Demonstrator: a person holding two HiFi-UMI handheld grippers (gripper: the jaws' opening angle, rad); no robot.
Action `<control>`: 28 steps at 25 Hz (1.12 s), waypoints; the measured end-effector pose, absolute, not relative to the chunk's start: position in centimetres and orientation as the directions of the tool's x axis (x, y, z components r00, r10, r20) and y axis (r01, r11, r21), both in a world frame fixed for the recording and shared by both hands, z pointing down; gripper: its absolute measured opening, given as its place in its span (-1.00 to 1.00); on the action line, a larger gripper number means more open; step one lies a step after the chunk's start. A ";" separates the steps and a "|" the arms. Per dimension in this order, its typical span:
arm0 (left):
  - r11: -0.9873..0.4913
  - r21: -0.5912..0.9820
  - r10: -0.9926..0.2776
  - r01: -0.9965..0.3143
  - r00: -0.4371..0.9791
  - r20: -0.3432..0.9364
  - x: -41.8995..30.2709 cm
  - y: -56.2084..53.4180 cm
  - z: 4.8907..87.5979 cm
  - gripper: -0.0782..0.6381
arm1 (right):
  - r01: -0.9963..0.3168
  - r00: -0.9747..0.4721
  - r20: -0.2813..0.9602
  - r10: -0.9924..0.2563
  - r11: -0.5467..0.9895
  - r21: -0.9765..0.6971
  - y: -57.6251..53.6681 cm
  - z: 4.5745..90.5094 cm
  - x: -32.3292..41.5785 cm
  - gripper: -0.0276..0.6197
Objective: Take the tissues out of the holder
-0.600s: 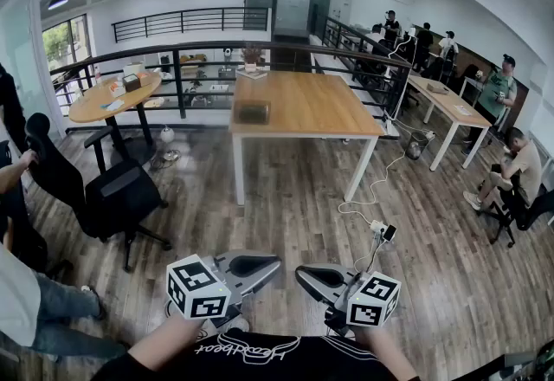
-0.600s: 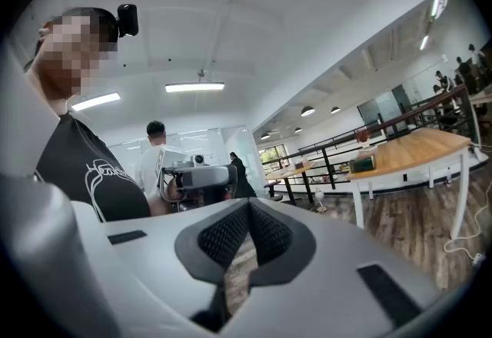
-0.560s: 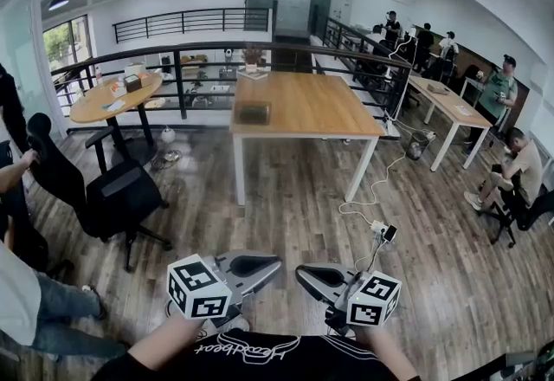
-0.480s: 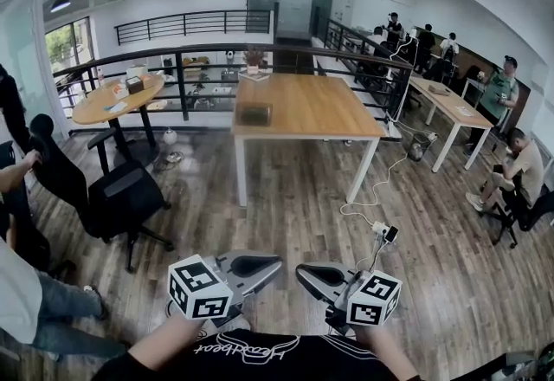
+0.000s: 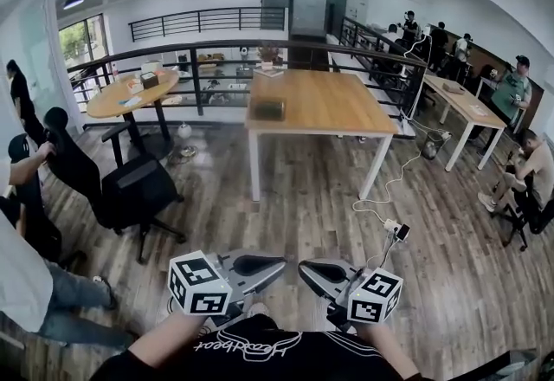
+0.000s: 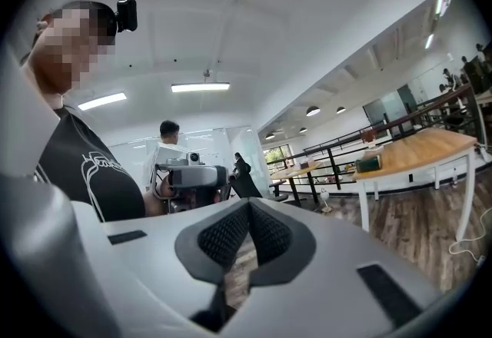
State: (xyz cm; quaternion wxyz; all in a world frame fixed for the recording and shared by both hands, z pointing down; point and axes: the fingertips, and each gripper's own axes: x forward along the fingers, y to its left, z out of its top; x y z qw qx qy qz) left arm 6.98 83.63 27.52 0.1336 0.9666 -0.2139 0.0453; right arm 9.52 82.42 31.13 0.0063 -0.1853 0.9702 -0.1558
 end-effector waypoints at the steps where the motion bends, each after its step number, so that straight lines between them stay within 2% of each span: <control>1: -0.870 0.247 -0.404 -0.428 0.904 0.144 6.9 83.5 27.8 -0.75 | -0.355 -0.933 0.050 -0.358 0.885 -0.301 82.4 31.4 9.5 -0.86; 8: -0.855 0.288 -0.416 -0.432 0.902 0.116 6.3 80.5 29.4 -0.75 | -0.353 -0.928 0.032 -0.370 0.850 -0.391 80.0 33.9 10.1 -0.86; 13: -0.861 0.330 -0.373 -0.388 0.921 0.109 6.9 76.7 31.0 -0.74 | -0.376 -0.915 0.017 -0.404 0.833 -0.406 76.9 34.7 10.8 -0.86; 19: -0.871 0.353 -0.383 -0.342 0.922 -0.051 6.7 69.5 29.2 -0.74 | -0.358 -0.898 -0.080 -0.433 0.824 -0.438 71.1 34.4 12.1 -0.86; 28: -0.874 0.342 -0.368 -0.345 0.930 -0.003 3.9 52.7 30.2 -0.74 | -0.385 -0.893 -0.048 -0.447 0.814 -0.434 54.2 34.7 9.5 -0.86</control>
